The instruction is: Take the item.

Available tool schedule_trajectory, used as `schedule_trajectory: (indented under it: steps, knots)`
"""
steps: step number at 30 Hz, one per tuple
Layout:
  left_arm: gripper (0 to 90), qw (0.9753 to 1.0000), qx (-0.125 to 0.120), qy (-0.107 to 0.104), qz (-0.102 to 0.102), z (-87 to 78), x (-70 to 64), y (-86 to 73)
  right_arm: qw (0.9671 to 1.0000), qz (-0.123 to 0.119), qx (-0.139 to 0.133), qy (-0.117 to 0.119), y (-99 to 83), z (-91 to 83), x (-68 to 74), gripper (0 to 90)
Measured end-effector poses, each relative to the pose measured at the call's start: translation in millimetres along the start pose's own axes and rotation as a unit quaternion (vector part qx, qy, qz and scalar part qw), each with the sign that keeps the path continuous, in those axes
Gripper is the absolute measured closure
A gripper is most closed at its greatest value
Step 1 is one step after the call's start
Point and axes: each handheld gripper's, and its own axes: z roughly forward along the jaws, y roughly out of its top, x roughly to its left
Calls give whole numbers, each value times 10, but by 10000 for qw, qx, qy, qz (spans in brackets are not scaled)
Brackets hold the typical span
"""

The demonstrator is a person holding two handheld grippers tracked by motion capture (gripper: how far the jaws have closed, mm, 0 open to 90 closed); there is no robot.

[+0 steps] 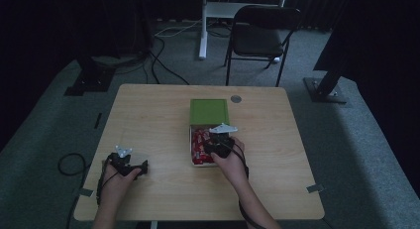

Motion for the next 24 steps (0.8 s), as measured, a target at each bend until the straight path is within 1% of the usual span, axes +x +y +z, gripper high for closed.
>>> schedule_trajectory:
  steps: [2, 4, 6, 8, 10, 12, 15, 16, 17, 18, 20, 22, 24]
  knots:
    - [19, 10000, -1, -1, 0, 0, 0, 0, 9999, -66, 137, -31, 6, 22, 13, 581]
    - [19, 10000, -1, -3, -9, 0, -1, 0, 9998, -86, 188, -33, 4, 46, 25, 613]
    - [19, 10000, -1, -3, -9, 0, -1, 0, 9997, -84, 179, -107, 1, 53, 28, 677]
    - [19, 10000, -2, -2, -10, 0, -1, -1, 9999, 44, 141, -57, -2, 51, 17, 698]
    - [19, 10000, -2, -2, -9, 0, -1, 0, 9999, 72, 113, -79, -6, 42, 18, 738]
    - [19, 10000, 0, -1, -1, 0, 0, 0, 9999, 125, 45, -39, -5, 20, 11, 810]
    - [19, 10000, -1, 0, -2, 0, 0, 0, 9998, 165, 55, -18, 5, -9, 9, 816]
    - [19, 10000, 0, -1, 0, 0, 0, 0, 9998, 161, 71, 77, 9, -27, 11, 819]
    - [19, 10000, -2, 0, -2, 0, 0, 0, 9998, 188, 66, 97, 9, -41, 15, 820]
    - [19, 10000, -1, -2, -10, 0, -1, 0, 9998, 163, 51, 92, 8, -55, 15, 820]
    - [19, 10000, -1, -2, -10, 0, -1, 0, 9997, 194, 11, 142, 4, -87, 7, 820]
    - [19, 10000, -2, -2, -11, 0, -1, 0, 9997, 198, -19, 126, 5, -125, -1, 820]
    - [19, 10000, -1, 0, -1, 0, 0, 0, 9996, 197, -52, 178, 7, -164, -16, 820]
